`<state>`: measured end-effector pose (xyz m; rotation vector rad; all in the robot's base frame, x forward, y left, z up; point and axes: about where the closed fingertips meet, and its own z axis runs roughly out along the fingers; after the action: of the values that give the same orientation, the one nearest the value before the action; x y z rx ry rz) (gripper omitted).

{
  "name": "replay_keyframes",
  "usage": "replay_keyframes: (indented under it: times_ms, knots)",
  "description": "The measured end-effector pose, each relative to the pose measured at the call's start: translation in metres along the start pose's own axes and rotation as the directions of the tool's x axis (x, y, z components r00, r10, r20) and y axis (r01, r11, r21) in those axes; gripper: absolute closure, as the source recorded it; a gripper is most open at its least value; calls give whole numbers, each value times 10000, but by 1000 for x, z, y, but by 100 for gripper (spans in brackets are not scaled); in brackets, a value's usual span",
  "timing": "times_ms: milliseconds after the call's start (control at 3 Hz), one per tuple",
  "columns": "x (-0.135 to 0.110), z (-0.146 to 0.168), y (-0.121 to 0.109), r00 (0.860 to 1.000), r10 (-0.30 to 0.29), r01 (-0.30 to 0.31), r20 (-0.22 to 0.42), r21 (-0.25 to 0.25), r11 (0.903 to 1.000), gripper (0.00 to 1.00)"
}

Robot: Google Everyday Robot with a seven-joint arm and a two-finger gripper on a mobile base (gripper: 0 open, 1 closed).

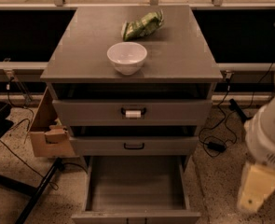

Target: Close bottom drawer

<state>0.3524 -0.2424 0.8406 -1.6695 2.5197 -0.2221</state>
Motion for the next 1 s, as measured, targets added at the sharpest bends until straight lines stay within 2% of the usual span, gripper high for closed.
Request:
replay_keyframes:
  times_ms: [333, 667, 1000]
  knots:
    - [27, 58, 36, 9974, 350, -372, -632, -334, 9988, 0]
    - [39, 107, 55, 9917, 596, -733, -1136, -1207, 9900, 0]
    - [40, 116, 57, 9907, 656, -821, -1193, -1394, 9868, 0]
